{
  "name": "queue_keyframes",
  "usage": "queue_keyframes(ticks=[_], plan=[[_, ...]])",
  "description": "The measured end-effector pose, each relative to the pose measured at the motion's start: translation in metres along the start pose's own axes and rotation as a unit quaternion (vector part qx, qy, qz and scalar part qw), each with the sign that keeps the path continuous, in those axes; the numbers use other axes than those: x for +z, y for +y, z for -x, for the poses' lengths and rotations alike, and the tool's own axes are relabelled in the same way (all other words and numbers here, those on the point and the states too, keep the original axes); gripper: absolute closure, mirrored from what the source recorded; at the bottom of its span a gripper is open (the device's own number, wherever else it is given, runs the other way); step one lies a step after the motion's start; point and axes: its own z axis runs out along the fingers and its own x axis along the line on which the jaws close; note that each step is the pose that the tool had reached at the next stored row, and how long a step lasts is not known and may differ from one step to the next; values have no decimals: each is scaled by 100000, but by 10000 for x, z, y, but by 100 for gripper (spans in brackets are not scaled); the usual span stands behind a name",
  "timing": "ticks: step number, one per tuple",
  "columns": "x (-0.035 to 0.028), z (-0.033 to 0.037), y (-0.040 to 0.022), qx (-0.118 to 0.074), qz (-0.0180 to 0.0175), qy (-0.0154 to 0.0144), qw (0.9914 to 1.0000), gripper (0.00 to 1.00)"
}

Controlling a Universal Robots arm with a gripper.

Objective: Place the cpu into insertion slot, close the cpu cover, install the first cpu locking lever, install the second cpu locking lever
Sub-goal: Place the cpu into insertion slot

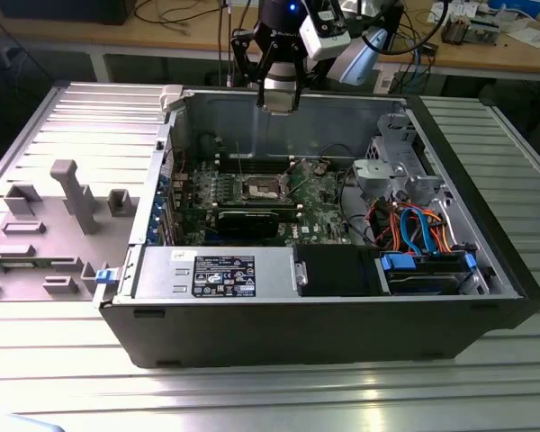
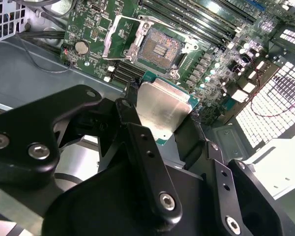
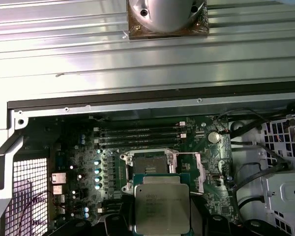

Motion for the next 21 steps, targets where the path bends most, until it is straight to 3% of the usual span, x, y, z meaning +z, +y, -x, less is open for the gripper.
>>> queue_keyframes(ticks=[5,9,14,17,21], plan=[[0,2,-19,173,-61,-11,100000,45],[13,2,-20,2331,-68,-208,99973,45],[28,2,-21,5649,-10,-504,99839,45],[37,3,-23,7999,23,-706,99677,45],[38,3,-22,8105,30,-721,99668,45]])
